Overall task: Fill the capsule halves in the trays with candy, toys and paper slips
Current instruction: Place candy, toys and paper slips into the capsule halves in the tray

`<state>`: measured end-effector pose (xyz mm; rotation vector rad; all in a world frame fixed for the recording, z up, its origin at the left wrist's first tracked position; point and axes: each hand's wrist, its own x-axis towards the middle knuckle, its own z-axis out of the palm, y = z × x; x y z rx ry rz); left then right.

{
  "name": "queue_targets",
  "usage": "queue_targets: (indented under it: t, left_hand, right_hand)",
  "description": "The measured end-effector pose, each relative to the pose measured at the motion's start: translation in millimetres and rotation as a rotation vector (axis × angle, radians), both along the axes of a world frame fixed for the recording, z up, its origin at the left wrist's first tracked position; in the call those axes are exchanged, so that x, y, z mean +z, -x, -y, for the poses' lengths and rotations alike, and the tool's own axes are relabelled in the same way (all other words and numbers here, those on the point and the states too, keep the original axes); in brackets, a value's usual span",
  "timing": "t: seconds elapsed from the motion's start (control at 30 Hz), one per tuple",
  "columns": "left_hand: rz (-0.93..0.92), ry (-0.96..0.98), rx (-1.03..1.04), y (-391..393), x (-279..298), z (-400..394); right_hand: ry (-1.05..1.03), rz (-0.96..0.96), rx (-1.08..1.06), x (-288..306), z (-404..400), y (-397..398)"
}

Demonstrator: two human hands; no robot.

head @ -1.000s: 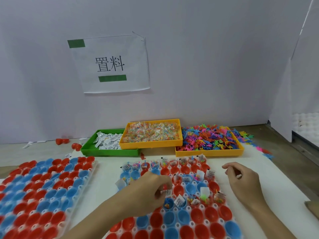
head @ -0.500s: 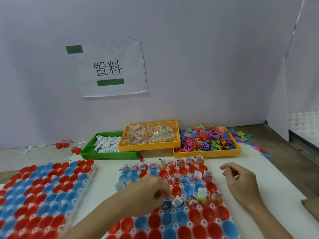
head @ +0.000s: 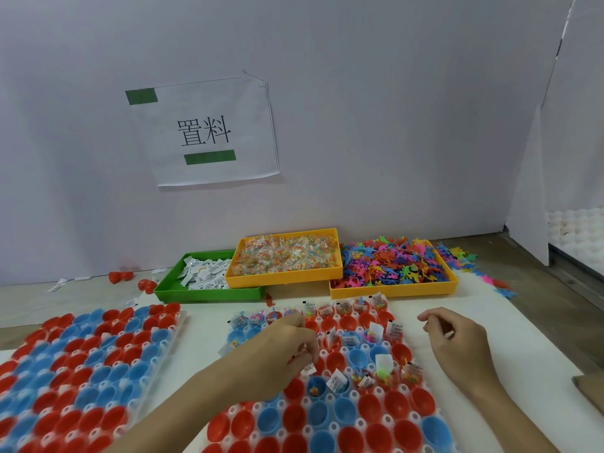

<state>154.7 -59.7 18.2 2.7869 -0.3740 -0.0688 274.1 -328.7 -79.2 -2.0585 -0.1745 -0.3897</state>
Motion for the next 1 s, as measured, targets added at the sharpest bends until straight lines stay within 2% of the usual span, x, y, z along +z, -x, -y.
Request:
queue_targets:
  t: [0.37,0.87,1.0]
  left_hand:
    - [-0.026,0.075,0.025,-4,-11,4]
    - [-0.092,0.028,-0.018,-6,-13,13]
    - [-0.089,0.082,0.011,-5,-11,8]
  right_hand:
    - [0.001,-0.003,-0.006,0,-1,0]
    - [-0.013,-0.003,0.007,2,0,2]
    - [-0.004,-0.004,0.003,1,0,2]
